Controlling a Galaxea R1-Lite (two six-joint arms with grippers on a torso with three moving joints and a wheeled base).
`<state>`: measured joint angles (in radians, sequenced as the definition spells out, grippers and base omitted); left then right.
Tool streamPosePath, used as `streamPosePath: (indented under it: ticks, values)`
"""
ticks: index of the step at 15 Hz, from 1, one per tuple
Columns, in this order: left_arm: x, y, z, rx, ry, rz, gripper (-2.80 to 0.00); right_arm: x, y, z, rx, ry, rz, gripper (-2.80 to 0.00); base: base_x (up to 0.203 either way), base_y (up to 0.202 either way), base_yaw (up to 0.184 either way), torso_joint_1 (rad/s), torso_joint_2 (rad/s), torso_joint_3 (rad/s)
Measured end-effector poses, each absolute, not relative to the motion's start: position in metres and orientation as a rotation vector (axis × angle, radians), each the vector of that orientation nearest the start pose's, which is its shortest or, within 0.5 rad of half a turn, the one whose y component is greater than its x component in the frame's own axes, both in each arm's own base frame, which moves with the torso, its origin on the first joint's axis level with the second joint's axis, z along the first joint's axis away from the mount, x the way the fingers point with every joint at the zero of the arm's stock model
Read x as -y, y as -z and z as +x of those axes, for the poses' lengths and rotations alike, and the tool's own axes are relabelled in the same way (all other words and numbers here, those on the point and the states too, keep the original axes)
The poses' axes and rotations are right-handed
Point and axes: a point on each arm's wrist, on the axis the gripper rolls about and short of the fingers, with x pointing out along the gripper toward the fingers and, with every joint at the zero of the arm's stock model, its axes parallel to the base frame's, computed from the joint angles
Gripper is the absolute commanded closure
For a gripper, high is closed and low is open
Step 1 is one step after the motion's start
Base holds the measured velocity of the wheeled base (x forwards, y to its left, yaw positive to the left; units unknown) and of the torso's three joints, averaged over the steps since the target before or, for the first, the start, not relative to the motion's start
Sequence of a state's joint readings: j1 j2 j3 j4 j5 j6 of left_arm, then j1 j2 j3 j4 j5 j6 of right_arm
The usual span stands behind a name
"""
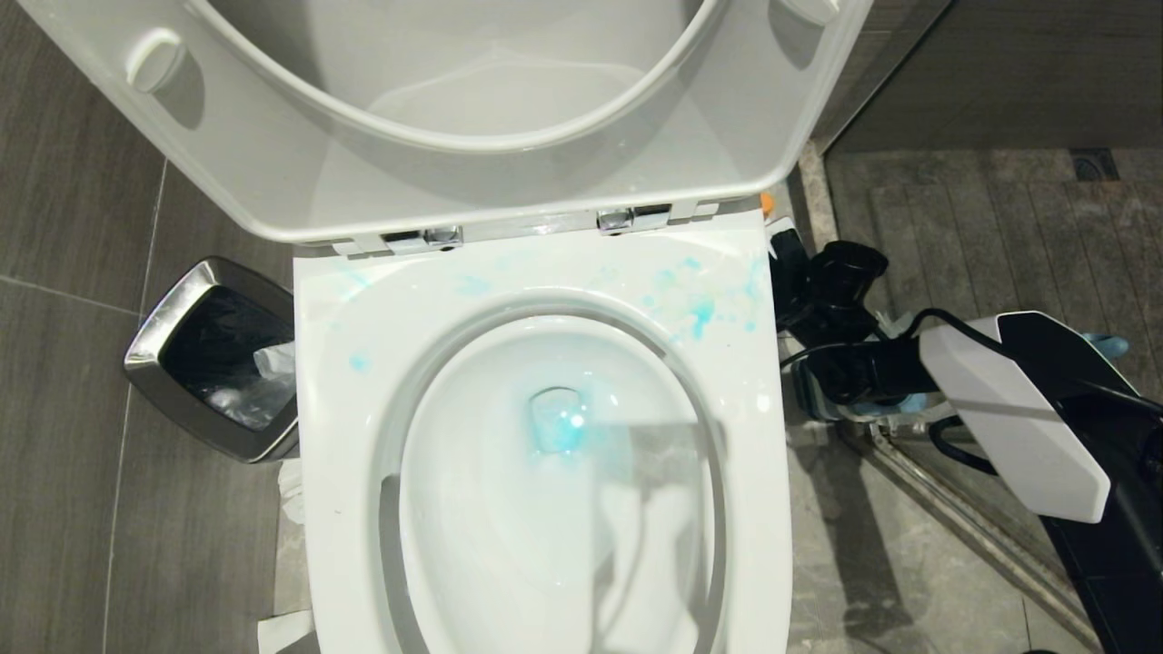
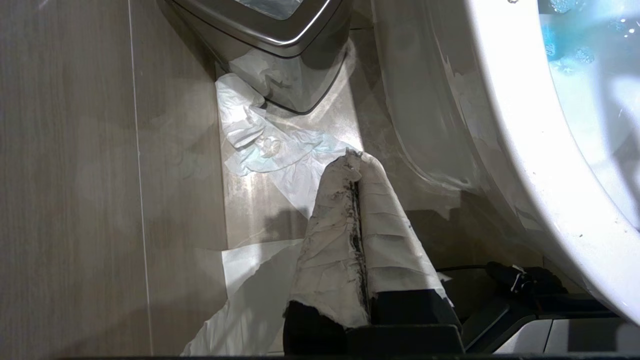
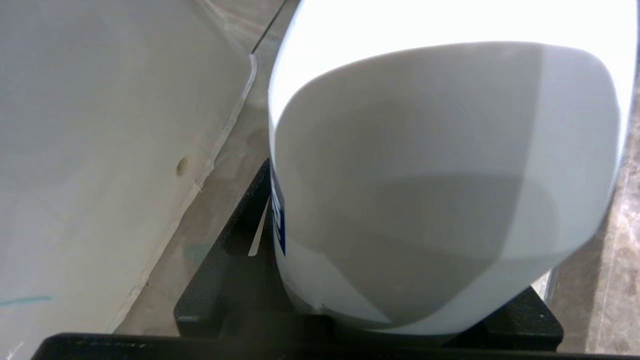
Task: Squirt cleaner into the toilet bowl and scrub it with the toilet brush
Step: Place the cleaning agent on the floor
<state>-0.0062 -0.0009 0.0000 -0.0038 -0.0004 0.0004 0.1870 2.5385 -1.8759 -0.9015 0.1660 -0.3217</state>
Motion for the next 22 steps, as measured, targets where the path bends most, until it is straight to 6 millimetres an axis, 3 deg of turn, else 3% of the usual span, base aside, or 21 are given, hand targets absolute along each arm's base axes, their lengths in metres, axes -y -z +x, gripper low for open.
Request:
streamPosePath:
  ticks: [10, 11, 22]
  values:
    - [0.0, -0.076, -0.023, 0.005, 0.006, 0.0, 0.0, -0.102, -0.142, 0.522, 0.283, -0.302, -0.309, 0.0, 0.0, 0.0, 0.0, 0.0, 0.0, 0.0]
    - [0.0, -0.076, -0.023, 0.005, 0.006, 0.0, 0.0, -0.102, -0.142, 0.521, 0.282, -0.301, -0.309, -2.8, 0.0, 0.0, 0.0, 0.0, 0.0, 0.0]
    - [0.0, -0.076, -0.023, 0.005, 0.006, 0.0, 0.0, -0.103, -0.145, 0.511, 0.262, -0.301, -0.3, -2.8, 0.0, 0.0, 0.0, 0.0, 0.0, 0.0]
